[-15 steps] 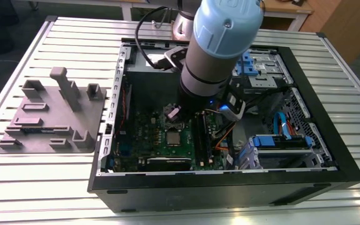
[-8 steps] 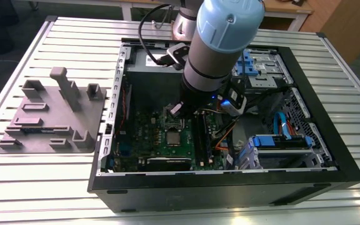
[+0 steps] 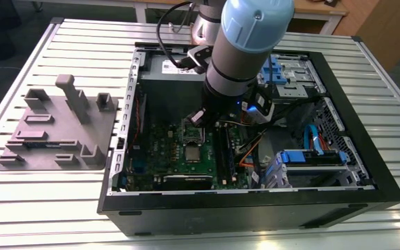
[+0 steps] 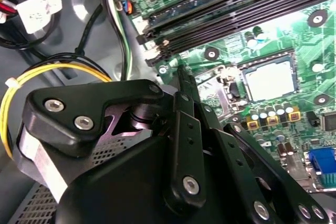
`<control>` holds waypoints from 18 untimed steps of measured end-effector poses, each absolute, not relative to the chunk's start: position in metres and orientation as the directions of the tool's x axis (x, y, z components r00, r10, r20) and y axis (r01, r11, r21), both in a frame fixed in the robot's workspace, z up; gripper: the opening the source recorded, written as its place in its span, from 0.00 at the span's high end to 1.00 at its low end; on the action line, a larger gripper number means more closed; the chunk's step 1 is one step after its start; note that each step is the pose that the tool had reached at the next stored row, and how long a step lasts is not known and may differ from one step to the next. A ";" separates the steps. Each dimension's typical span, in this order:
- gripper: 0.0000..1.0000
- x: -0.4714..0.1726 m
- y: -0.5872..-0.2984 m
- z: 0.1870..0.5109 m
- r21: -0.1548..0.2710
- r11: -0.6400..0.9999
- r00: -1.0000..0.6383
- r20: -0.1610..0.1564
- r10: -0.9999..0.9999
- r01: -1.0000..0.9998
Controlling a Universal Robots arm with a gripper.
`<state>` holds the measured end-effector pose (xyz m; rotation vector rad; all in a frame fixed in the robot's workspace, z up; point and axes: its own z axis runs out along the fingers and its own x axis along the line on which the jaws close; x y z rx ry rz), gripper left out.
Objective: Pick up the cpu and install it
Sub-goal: 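Close the cpu cover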
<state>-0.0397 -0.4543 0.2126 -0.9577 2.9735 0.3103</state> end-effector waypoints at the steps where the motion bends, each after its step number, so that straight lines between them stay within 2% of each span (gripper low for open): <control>1: 0.90 -0.039 -0.453 0.213 0.187 0.793 -0.813 -0.062 -0.579 -0.579; 18: 0.90 -0.030 -0.446 0.211 0.193 0.789 -0.810 -0.067 -0.583 -0.584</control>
